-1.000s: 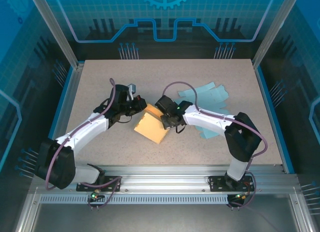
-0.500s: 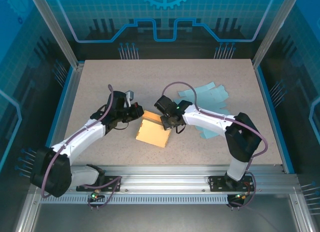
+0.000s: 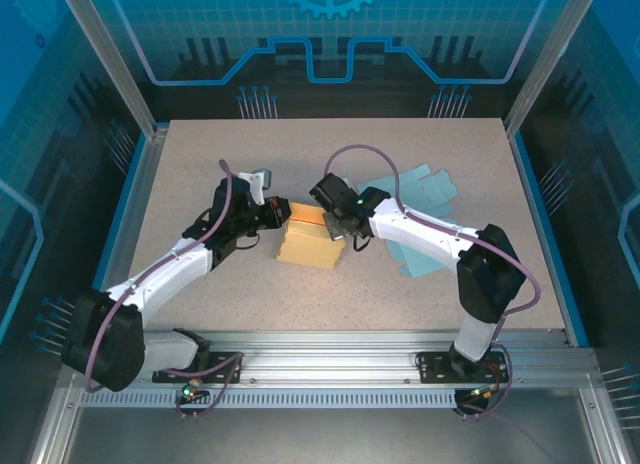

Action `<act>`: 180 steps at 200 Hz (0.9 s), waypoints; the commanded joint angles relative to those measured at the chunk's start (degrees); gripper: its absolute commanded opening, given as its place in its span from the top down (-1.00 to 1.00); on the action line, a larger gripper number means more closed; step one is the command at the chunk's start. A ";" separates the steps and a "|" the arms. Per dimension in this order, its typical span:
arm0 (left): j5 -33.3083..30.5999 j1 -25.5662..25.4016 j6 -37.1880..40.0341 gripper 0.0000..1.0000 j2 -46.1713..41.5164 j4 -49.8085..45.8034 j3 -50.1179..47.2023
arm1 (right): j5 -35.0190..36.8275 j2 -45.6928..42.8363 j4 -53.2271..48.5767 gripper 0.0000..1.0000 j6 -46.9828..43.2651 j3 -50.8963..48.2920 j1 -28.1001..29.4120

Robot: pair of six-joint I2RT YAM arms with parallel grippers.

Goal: Fold the paper box

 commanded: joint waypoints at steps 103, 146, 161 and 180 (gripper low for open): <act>-1.23 -2.29 -0.33 1.00 -5.27 0.78 -8.99 | 9.08 -3.99 4.41 1.00 1.67 -4.56 3.59; 0.35 -2.36 -0.75 0.65 -6.25 -0.06 -8.02 | 8.73 -3.98 4.13 1.00 1.92 -4.66 3.75; 0.19 -2.78 0.43 0.31 -7.05 -1.34 -7.89 | 8.73 -4.46 4.49 1.00 1.98 -4.98 3.77; -1.74 -3.96 4.77 0.02 -8.86 -4.05 -7.89 | 8.61 -4.60 4.91 1.00 1.89 -5.15 3.70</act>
